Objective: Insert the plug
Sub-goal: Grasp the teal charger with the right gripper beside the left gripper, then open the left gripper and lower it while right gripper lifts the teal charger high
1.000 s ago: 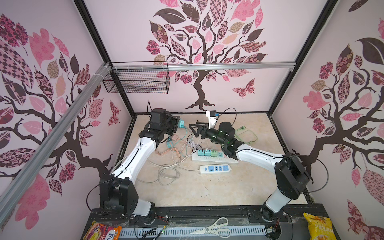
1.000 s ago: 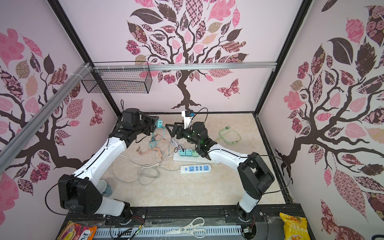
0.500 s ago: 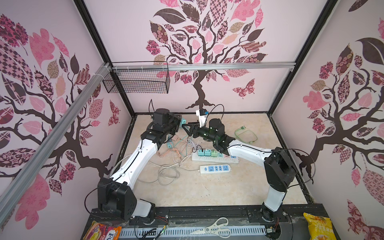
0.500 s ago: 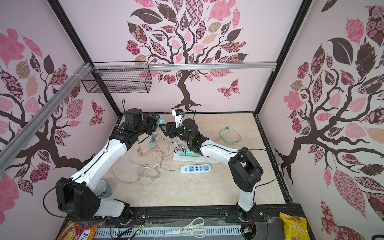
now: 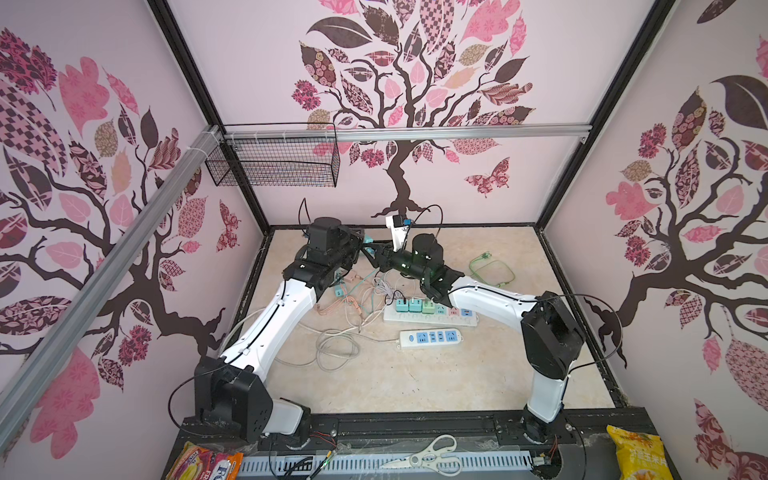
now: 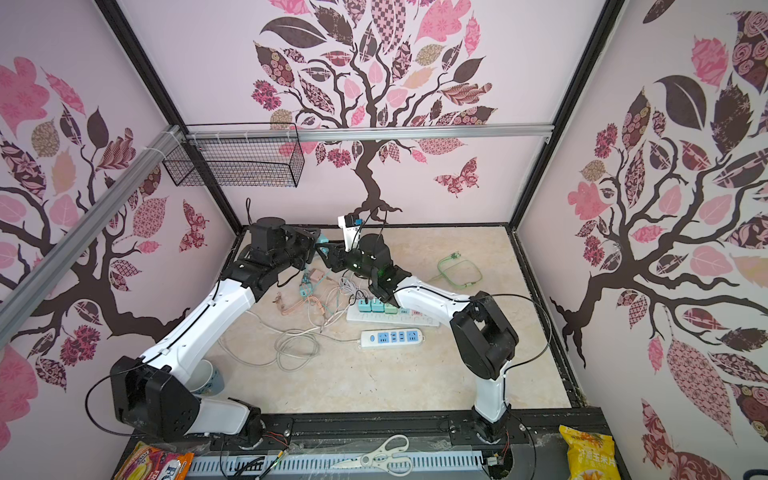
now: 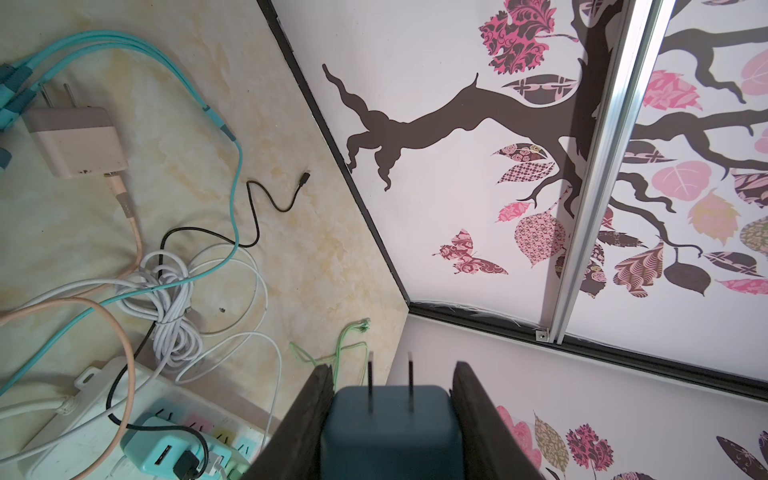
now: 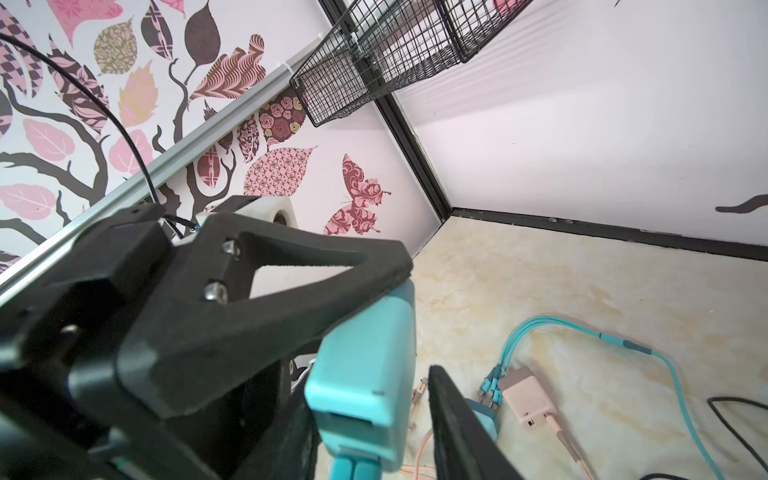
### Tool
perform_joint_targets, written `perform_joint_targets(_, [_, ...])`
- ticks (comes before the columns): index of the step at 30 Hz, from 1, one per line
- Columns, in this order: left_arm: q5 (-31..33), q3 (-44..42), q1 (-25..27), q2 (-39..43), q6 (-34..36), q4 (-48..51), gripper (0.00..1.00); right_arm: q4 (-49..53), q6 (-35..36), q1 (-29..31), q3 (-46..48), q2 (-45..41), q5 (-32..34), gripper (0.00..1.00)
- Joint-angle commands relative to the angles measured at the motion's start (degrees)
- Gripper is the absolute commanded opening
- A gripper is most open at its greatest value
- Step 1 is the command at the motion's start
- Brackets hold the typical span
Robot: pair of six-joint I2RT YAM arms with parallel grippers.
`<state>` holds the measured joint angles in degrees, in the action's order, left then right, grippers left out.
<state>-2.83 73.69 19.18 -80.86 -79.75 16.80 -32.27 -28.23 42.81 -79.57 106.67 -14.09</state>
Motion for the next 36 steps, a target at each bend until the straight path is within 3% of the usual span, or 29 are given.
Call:
perform_joint_targets(1, [0.5,-0.8,0.3,1.6,-0.1,-0.9,0.00,-1.3,0.2,0.3,-2.5,2.2,1.0,0.37])
perform_joint_targets(6, [0.6,-1.1,0.3,1.7,1.7,-1.3,0.00,-1.9,1.0,0.3,-1.2,1.4,-0.2,0.15])
perform_joint_targets(7, [1.2,-1.2,0.3,1.6,3.9,-1.6,0.04,-2.2,1.6,0.3,-0.6,0.5,-0.6,0.10])
perform_joint_targets(9, [3.0,-1.0,0.2,1.9,10.7,-1.3,0.29,-2.1,2.4,0.2,0.7,-1.4,-1.0,0.00])
perform_joint_targets(12, [7.8,-1.0,-0.3,3.3,21.4,1.7,0.71,-1.4,2.8,-0.5,2.7,-4.2,-0.2,0.00])
perform_joint_targets(14, [6.2,-2.8,-1.5,4.9,30.3,0.4,0.83,-1.7,0.9,-1.5,4.5,-6.2,0.1,0.00])
perform_joint_targets(15, [4.9,-3.8,-2.0,5.9,34.9,0.0,0.98,-2.3,-0.3,-2.3,5.6,-7.3,0.2,0.00])
perform_joint_targets(18, [1.7,-6.3,-2.7,7.7,46.7,1.0,0.98,-3.7,-3.0,-4.6,7.8,-10.9,0.2,0.00])
perform_joint_targets(21, [0.1,-8.9,-2.2,8.7,53.4,3.3,0.98,-2.4,-2.3,-6.4,8.2,-14.1,0.8,0.00])
perform_joint_targets(26, [5.3,-11.0,6.0,7.3,63.8,6.3,0.98,1.6,-0.7,-8.3,6.7,-17.2,2.6,0.00])
perform_joint_targets(31, [3.6,-17.4,12.5,8.4,74.4,-1.4,0.97,4.2,2.9,-8.5,3.6,-18.8,4.2,0.00])
perform_joint_targets(34, [1.7,-21.1,13.2,9.0,76.9,-7.8,0.95,4.5,3.1,-8.5,2.3,-19.0,2.2,0.00])
perform_joint_targets(36, [6.3,-21.3,13.1,7.9,75.4,-8.9,0.93,4.7,3.1,-8.5,1.6,-19.5,1.3,0.00])
